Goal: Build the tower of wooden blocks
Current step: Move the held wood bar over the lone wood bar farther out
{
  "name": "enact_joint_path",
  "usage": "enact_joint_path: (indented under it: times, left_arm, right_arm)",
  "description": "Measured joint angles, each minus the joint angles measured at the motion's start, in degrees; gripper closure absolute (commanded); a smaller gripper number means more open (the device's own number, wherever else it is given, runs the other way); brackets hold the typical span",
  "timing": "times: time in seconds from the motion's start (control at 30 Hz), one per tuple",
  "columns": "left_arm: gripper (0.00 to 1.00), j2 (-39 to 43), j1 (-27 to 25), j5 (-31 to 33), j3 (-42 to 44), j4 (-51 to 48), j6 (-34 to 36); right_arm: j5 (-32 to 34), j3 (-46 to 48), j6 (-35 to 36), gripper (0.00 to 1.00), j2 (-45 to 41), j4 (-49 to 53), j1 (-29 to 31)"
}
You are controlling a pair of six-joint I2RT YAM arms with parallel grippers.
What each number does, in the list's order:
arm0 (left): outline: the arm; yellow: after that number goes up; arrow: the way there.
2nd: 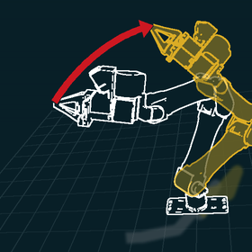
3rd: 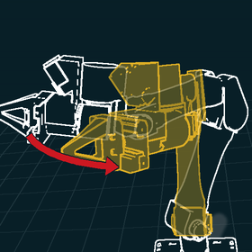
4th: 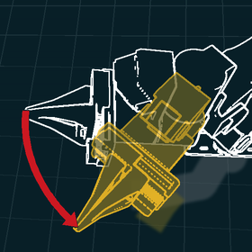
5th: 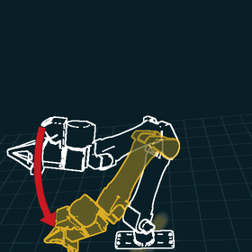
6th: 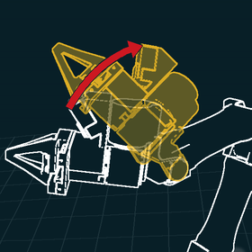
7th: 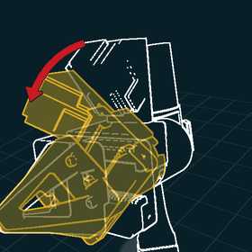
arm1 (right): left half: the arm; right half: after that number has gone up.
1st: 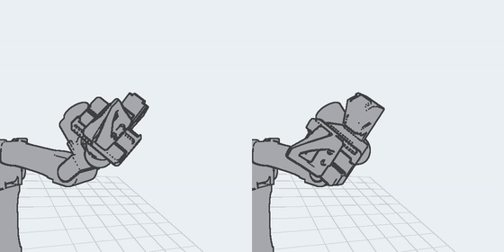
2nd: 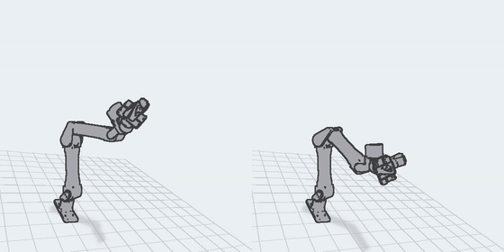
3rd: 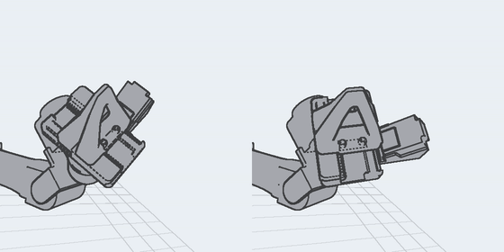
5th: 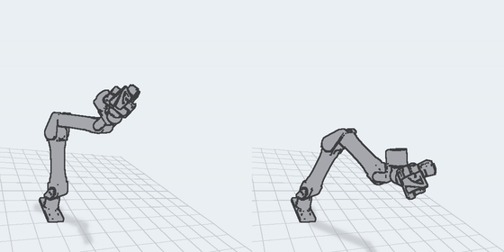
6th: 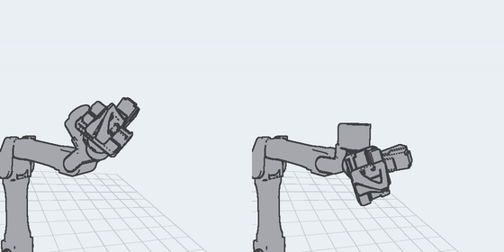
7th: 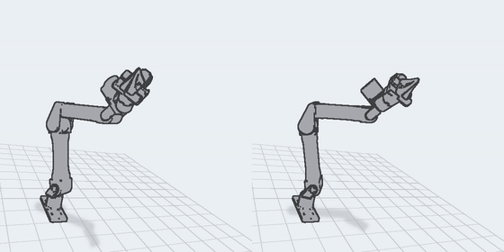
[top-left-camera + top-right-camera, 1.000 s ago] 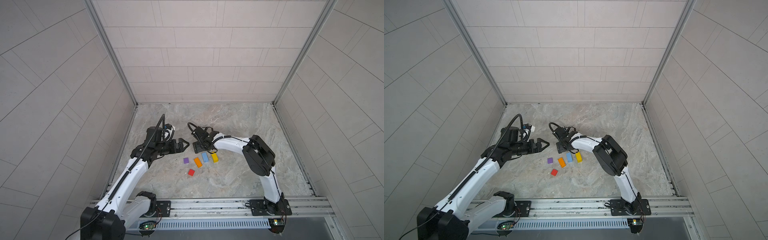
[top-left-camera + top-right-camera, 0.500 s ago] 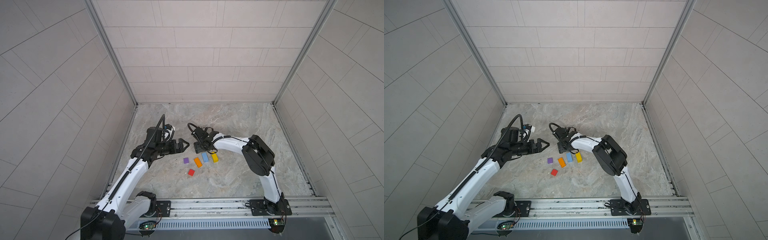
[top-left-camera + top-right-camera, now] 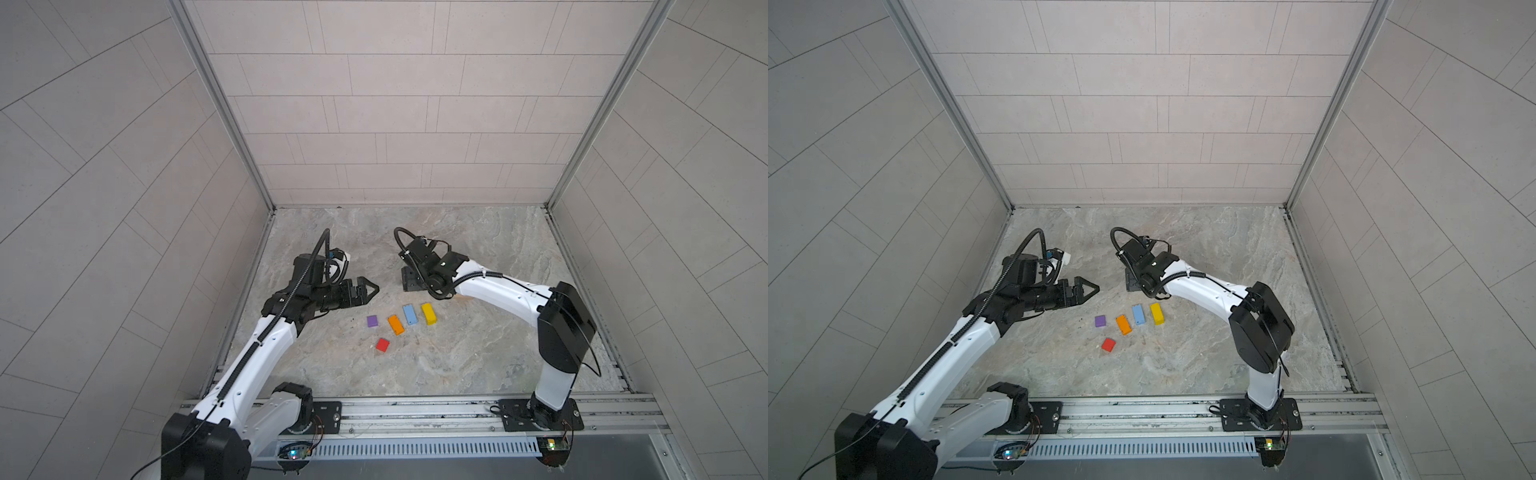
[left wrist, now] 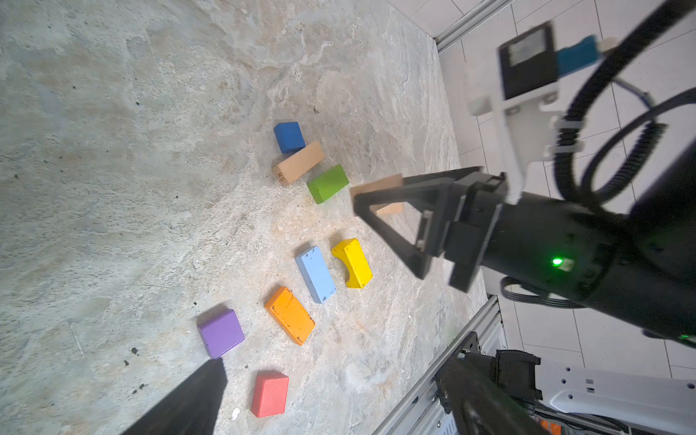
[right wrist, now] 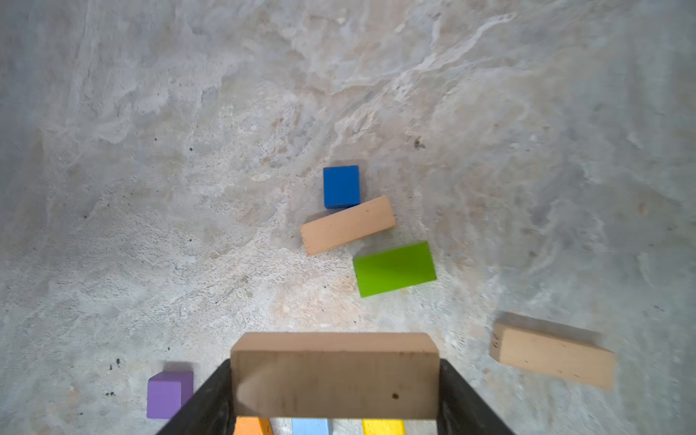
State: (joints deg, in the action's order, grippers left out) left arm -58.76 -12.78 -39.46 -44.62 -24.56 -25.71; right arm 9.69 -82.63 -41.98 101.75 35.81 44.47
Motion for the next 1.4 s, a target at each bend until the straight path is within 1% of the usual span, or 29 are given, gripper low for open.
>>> enact_joint_path:
  times: [0.13,0.37,0.57,0.77,1.07,1.4]
  left_arm:
    - [0.02,-0.98,0.0,-0.74,0.11,1.01,-0.44]
    - [0.02,-1.88,0.0,-1.9,0.31,2.16,-1.42]
    - [0.02,-2.14,0.0,-2.38,0.5,3.3,-1.95]
    - [0.02,-3.06,0.0,-2.84,0.68,3.78,-2.36]
    - [0.02,-3.06,0.0,-2.84,0.74,3.82,-2.54]
    - [0.02,-3.06,0.0,-2.84,0.76,4.42,-2.67]
  right_arm:
    - [1.36,3.08,-1.01,0.29,-3.34,1.92,-0.46]
    - [2.38,13.18,-1.57,0.29,-8.39,3.17,-1.77]
    - [0.79,21.92,-1.36,0.29,-12.85,1.53,-3.87]
    - [-1.03,27.65,-1.27,0.29,-14.67,-1.46,-5.18]
    - [-3.23,33.57,-0.66,0.29,-14.71,-6.16,-9.07]
    - [-5.49,35.63,0.46,0.29,-14.6,-10.69,-12.09]
